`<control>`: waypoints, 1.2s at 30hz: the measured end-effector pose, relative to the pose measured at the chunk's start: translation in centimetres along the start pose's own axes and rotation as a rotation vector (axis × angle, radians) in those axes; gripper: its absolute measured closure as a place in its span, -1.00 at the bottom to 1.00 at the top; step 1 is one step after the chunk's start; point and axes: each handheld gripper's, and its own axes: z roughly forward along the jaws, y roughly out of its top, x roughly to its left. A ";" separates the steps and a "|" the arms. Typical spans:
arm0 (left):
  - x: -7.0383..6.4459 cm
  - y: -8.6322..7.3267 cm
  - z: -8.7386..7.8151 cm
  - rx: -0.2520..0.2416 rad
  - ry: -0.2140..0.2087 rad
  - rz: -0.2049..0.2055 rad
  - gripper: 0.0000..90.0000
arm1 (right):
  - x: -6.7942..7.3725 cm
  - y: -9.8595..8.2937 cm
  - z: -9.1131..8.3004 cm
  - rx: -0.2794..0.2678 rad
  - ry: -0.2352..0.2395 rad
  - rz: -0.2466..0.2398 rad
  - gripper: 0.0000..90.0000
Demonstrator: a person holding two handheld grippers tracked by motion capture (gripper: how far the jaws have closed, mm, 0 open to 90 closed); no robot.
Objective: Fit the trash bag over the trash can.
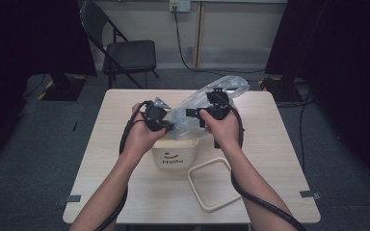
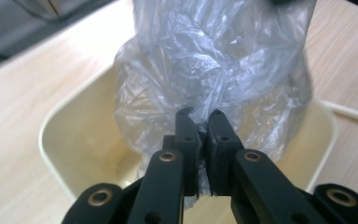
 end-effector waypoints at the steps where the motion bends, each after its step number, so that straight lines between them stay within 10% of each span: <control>1: 0.0 -0.2 0.3 0.013 0.007 0.005 0.89 | -0.2 0.0 -0.1 -0.008 -0.019 -0.003 -0.10; 11: -0.3 -0.8 2.9 0.108 -0.004 -0.037 0.90 | -1.6 -2.3 2.4 0.080 -0.024 0.018 -0.03; 18: -0.3 -1.1 3.0 0.070 -0.014 -0.048 0.85 | -1.7 -2.6 3.5 0.121 -0.075 -0.020 0.60; 27: 0.7 -1.6 1.7 -0.047 -0.027 -0.084 -0.13 | -0.9 -1.5 2.4 0.089 -0.062 -0.070 0.90; 36: -0.4 -0.8 -0.2 -0.079 -0.057 0.025 -0.23 | 2.0 -2.0 3.9 0.120 0.021 -0.105 0.89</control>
